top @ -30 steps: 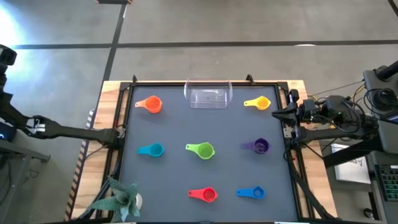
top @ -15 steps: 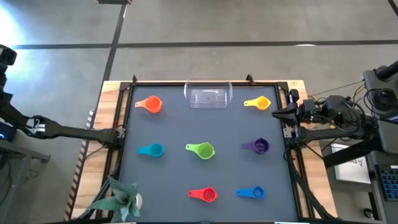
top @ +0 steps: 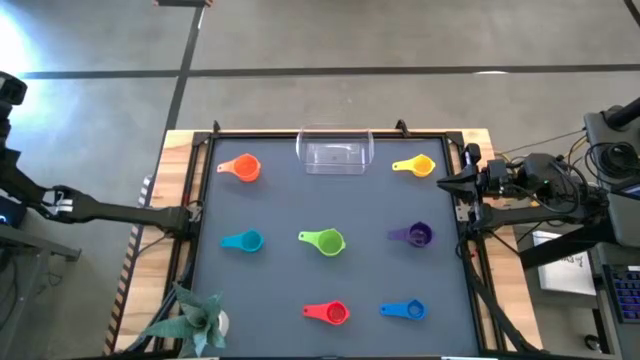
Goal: Nest measuring cups in basket
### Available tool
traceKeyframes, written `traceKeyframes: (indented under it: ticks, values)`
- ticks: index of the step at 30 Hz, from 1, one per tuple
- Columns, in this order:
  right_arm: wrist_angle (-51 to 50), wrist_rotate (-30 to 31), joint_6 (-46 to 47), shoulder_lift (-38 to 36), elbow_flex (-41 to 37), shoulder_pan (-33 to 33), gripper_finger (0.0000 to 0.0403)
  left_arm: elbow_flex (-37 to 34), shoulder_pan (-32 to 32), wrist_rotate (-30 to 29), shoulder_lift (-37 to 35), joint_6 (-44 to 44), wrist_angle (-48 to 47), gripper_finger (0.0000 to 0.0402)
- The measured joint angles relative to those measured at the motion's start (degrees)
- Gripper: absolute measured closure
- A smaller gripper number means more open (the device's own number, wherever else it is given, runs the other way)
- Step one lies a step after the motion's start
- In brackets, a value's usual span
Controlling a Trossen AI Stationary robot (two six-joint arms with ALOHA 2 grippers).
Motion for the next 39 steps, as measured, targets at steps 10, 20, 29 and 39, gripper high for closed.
traceKeyframes:
  ticks: [10, 20, 29, 39]
  values:
    - [0.00, 0.01, 0.00, 0.01, -0.01, -0.02, 0.0380, -0.01, -0.01, 0.01, 0.02, 0.00, 0.00, 0.0402]
    - [0.00, 0.02, 0.00, 0.01, -0.01, 0.00, 0.0380, -0.60, -0.02, -0.63, -0.59, 3.99, -6.97, 0.0402]
    - [0.00, 0.02, 0.00, 0.02, 0.00, 0.00, 0.0380, -15.10, -0.04, -8.92, 3.13, 0.24, -22.32, 0.0402]
    - [0.00, 0.02, 0.00, 0.01, 0.00, 0.00, 0.0380, -30.34, -0.01, -7.83, 8.20, -6.91, -20.54, 0.0402]
